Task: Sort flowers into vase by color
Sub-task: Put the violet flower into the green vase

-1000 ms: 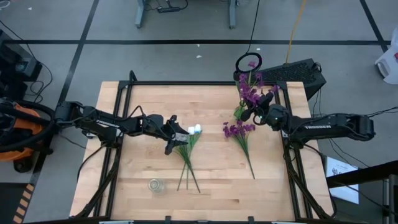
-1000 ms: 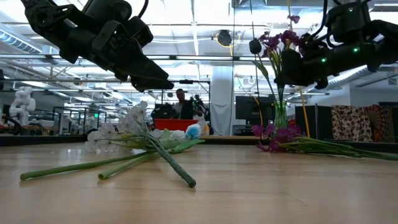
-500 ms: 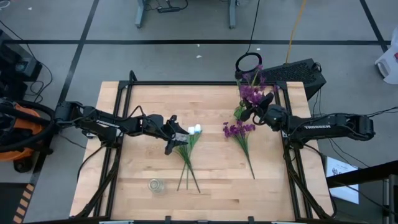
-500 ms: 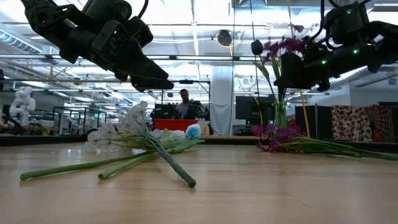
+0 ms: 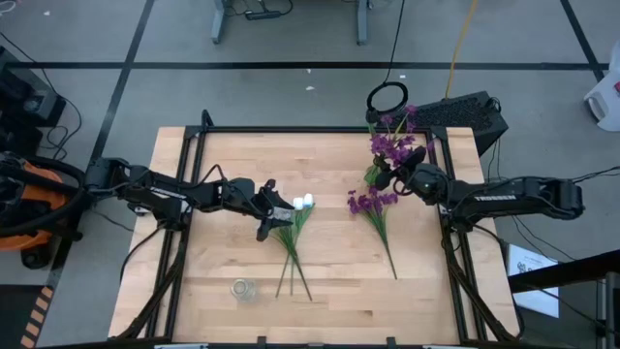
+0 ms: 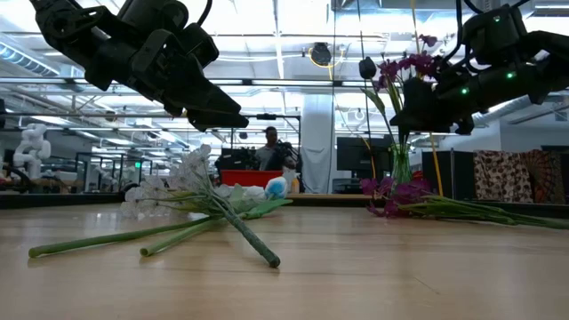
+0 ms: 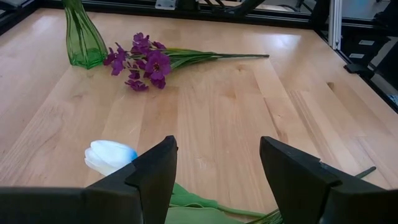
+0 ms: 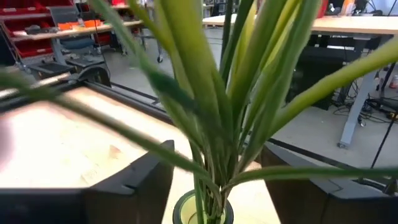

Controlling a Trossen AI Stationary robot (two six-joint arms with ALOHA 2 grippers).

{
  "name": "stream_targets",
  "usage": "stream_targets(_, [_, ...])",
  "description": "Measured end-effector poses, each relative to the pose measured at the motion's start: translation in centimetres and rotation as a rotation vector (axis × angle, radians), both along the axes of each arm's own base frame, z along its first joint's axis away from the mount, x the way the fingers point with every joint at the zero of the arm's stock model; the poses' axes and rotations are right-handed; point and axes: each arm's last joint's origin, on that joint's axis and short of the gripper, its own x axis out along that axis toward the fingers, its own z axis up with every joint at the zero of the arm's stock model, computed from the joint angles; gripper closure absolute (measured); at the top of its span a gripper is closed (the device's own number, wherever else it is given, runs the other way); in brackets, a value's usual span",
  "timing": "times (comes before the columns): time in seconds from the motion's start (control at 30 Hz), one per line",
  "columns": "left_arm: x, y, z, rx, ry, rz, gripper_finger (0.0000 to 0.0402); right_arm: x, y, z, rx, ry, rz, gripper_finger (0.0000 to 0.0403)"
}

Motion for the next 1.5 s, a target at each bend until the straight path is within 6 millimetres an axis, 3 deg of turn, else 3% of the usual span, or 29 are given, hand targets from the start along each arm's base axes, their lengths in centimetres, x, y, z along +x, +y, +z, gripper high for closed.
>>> stream_targets(0.4, [-0.1,0.0,-0.2,0.01,0.025,-0.004,0.0166,-1.9,0.7,0.0,0.12,0.015,0.019,0.0113])
stream_targets(0.77, [-0.1,0.1,-0.2,0.028,0.021,0.014,0.0166,-3.4,1.6,0.6,0.173,-0.031,0.065,0.0112])
stream_targets(1.07, [-0.1,0.1,-0.2,0.029,0.021,0.014,0.0166,-4.1,2.9,-0.7,0.33,0.009,0.084,0.0112])
stream_targets(1.5, [-0.1,0.1,-0.2,0.029,0.024,0.014,0.0166,-3.9,7.0,0.9,0.545,0.029,0.295,0.0112])
